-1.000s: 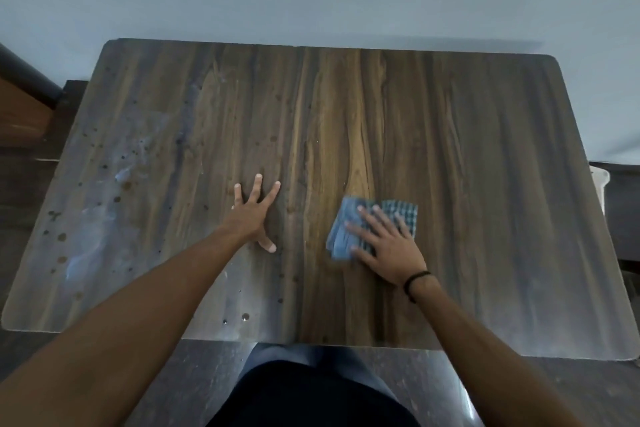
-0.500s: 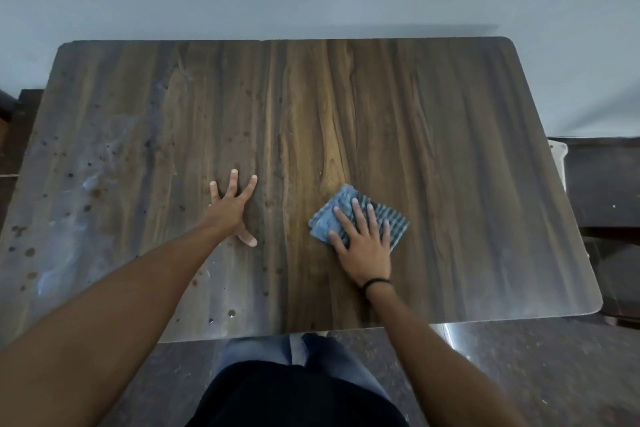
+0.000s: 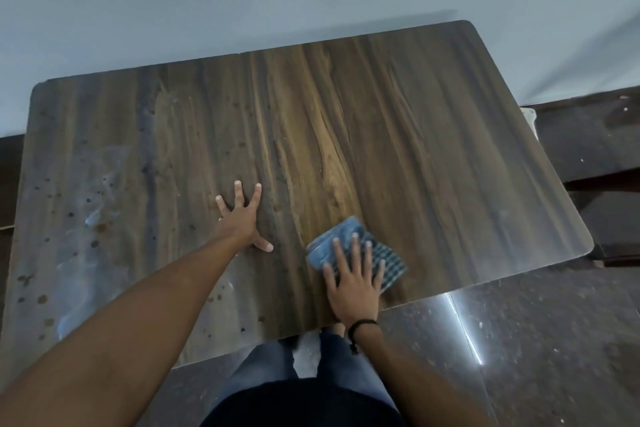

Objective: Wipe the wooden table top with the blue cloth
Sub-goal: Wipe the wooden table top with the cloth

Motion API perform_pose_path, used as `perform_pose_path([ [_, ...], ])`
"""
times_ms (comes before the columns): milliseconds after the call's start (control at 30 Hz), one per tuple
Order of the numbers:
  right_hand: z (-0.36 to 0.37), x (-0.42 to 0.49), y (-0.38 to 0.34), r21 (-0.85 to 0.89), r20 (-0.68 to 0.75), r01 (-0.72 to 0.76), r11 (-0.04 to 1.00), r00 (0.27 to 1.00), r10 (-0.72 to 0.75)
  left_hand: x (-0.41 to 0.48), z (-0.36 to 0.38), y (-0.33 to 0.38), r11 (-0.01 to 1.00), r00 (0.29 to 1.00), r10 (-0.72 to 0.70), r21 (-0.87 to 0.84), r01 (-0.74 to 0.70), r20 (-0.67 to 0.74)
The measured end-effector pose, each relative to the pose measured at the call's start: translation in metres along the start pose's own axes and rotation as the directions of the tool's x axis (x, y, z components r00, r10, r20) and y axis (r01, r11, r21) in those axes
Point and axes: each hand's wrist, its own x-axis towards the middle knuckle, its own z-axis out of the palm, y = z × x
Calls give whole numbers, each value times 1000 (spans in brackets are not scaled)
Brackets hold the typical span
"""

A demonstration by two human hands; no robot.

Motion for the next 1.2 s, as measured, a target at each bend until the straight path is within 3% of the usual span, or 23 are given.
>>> perform_pose_path([
  [100, -2, -11, 33, -161, 97, 418, 894, 908, -407, 1, 2, -4, 1000, 1000, 23, -6, -23, -4],
  [167, -13, -3, 67, -236, 115, 484, 842, 875, -471, 0, 3, -6, 999, 999, 44, -6, -44, -12],
  [200, -19, 0, 77, -214, 97, 406, 888, 914, -395, 0, 4, -7, 999, 999, 53, -8, -53, -13],
  [267, -22, -7, 69, -72, 7, 54, 996, 999, -54, 1, 4, -8, 998, 998, 66, -4, -66, -8],
  [333, -6, -16, 29, 67, -84, -224, 972, 970, 230, 2, 4, -9, 997, 997, 71, 3, -71, 1],
  [367, 6, -22, 8, 93, -85, -240, 966, 965, 248, 3, 3, -9, 997, 997, 71, 3, -71, 6],
  [400, 17, -31, -8, 70, -69, -174, 982, 981, 179, 3, 2, -9, 998, 997, 70, 5, -70, 13],
  [467, 26, -43, -6, -69, -2, 146, 987, 989, -147, 4, 0, -8, 997, 997, 68, 17, -69, 35],
  [533, 11, -31, 28, -188, 60, 416, 890, 909, -412, 7, -3, -9, 998, 997, 58, 25, -59, 42],
  [567, 2, -20, 42, -216, 77, 432, 876, 901, -426, 8, -5, -10, 999, 998, 48, 24, -49, 29],
  [600, -7, -11, 50, -205, 76, 363, 909, 932, -355, 8, -9, -12, 999, 999, 40, 21, -40, 9],
  [667, -12, -2, 40, -64, -20, -13, 998, 1000, 12, 12, -17, -17, 999, 999, 35, 28, -34, -22],
  [733, -4, 4, -3, 122, -100, -315, 941, 939, 328, 17, -26, -23, 999, 999, 23, 37, -22, -39],
  [800, 13, 0, -44, 144, -54, -300, 943, 949, 310, 20, -34, -32, 999, 999, 1, 43, 1, -43],
  [867, 23, -10, -52, 3, 26, -16, 1000, 1000, 15, 23, -37, -40, 999, 1000, 8, 41, -8, -18],
  [933, 9, -1, -26, -106, 103, 266, 958, 961, -255, 25, -35, -44, 999, 1000, 29, 32, -29, 5],
  [967, 0, 9, -10, -130, 132, 318, 939, 944, -301, 26, -35, -45, 999, 999, 36, 29, -36, 4],
  [1033, -15, 29, 8, -110, 82, 179, 978, 982, -170, 27, -33, -45, 999, 999, 45, 25, -45, -3],
  [1067, -18, 36, 6, -56, 21, 18, 998, 1000, -17, 27, -33, -45, 999, 999, 49, 20, -49, -6],
  [1133, -15, 50, -24, 92, -66, -247, 965, 965, 254, 28, -32, -47, 998, 998, 59, 10, -59, -13],
  [1200, -6, 55, -56, 114, -31, -257, 960, 964, 262, 30, -32, -49, 998, 998, 68, -5, -68, -10],
])
